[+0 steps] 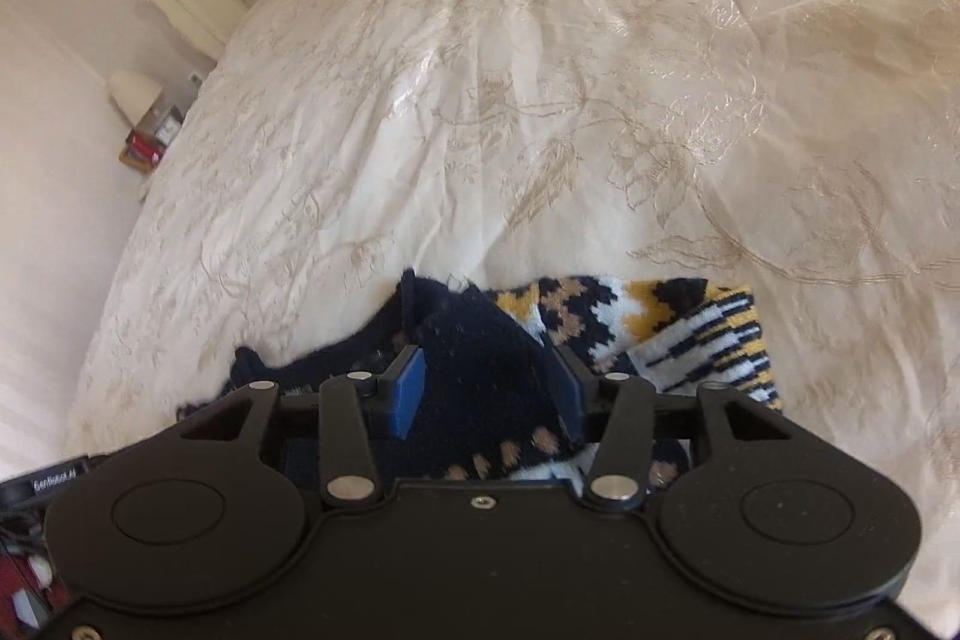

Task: Fold small clothes
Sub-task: 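Lift the held hem with both tools and fold it over toward the collar, then lay the hem down beside the collar and open both tools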

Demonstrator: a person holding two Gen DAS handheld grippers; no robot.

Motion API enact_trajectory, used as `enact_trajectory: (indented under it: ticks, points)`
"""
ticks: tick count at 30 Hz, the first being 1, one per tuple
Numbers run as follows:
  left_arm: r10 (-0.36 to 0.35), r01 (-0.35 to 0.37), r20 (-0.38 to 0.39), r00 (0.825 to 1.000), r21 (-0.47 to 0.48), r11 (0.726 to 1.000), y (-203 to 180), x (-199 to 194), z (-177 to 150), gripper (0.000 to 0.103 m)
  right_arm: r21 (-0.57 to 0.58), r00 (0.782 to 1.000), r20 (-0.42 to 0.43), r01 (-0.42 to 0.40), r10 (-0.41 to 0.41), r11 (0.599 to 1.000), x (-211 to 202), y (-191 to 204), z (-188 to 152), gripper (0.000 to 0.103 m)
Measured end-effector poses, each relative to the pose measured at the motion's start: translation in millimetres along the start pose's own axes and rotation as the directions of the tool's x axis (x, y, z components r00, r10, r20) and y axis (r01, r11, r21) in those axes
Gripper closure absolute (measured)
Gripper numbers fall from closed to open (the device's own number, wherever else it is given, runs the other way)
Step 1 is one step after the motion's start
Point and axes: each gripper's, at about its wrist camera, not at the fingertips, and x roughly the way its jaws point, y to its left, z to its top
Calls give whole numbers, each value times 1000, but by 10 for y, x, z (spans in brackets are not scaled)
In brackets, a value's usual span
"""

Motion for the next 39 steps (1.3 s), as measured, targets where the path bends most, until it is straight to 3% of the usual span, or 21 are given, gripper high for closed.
enact_trajectory:
  ticks: [8,13,17,19,22,26,30,34,38,39]
  points:
    - [26,-25,-94,995,12,1000,63,235,-75,71,-138,996,-73,50,-60,989,135,9,-91,46]
    - [24,-22,-88,996,26,999,47,227,-104,72,-180,992,-52,108,-119,978,207,58,-58,45]
    - [69,-65,-81,994,56,996,34,238,-140,72,-179,990,-80,100,-115,979,283,31,-43,46]
    - [90,-87,-80,993,42,995,64,243,-155,72,-255,986,-97,109,-137,961,315,105,-44,89]
    - [123,-122,-94,988,21,992,123,265,-173,74,-349,975,-102,151,-198,925,371,159,-27,91]
    - [150,-144,-106,983,64,988,119,302,-162,73,-352,964,-114,188,-241,917,486,188,5,91]
    - [178,-172,-85,980,80,982,57,188,-132,73,-314,971,-92,183,-221,932,405,191,6,79]
    - [176,-175,4,984,92,980,-100,-142,-156,71,-282,980,-33,177,-194,943,147,191,-15,47]
    - [128,-129,14,992,91,987,-313,-340,-261,63,-243,986,-4,162,-168,956,-74,202,-123,39]
    - [116,-116,6,993,98,988,-384,-354,-309,63,-233,987,-5,154,-159,960,-114,213,-162,33]
